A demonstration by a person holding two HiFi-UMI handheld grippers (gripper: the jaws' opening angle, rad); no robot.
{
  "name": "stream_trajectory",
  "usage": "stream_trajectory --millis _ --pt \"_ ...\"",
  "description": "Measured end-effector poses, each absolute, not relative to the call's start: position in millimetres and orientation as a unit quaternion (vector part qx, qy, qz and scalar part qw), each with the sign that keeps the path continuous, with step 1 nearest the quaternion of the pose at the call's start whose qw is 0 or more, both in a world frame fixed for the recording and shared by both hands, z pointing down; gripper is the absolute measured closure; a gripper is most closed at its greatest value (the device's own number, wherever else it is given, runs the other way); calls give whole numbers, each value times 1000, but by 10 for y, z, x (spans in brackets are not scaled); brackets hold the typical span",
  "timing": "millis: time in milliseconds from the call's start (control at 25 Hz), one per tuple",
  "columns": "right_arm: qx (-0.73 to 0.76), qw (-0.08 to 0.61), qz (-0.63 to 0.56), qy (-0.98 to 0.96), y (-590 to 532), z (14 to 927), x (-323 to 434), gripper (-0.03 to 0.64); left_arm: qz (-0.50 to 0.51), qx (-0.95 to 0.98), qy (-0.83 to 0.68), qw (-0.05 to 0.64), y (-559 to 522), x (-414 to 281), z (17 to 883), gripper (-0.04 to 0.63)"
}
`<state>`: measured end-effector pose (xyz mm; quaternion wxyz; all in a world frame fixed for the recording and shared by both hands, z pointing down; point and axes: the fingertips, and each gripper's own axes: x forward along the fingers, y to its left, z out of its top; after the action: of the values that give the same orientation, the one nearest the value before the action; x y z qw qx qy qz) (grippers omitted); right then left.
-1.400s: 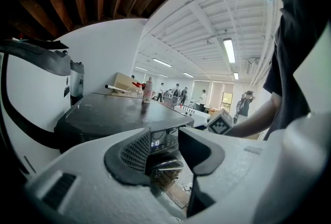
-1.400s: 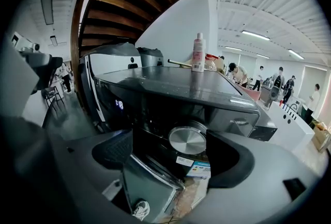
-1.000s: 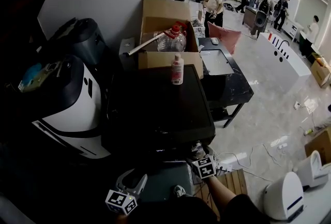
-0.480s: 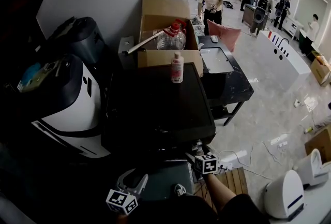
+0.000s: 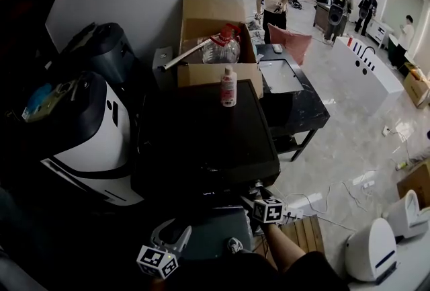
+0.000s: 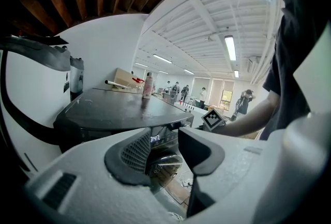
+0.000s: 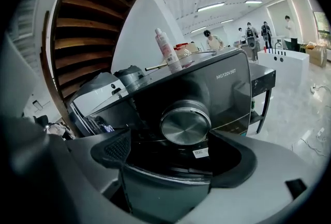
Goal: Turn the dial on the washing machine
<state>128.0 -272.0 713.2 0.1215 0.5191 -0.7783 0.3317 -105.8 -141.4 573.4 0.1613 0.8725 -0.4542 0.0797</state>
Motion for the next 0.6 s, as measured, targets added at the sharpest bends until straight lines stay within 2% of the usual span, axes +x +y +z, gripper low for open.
stream_trajectory --millis 120,360,600 --pt "514 115 342 -778 -2729 7135 1249 169 81 873 -452 163 -1418 -1039 5741 434" --pt "484 146 346 -791 -2601 7282 1110 170 83 873 -452 163 -1402 -1042 5736 434" --pt "508 137 335 -782 -2556 7150 1177 172 80 873 -451 164 -1375 -1033 5732 434"
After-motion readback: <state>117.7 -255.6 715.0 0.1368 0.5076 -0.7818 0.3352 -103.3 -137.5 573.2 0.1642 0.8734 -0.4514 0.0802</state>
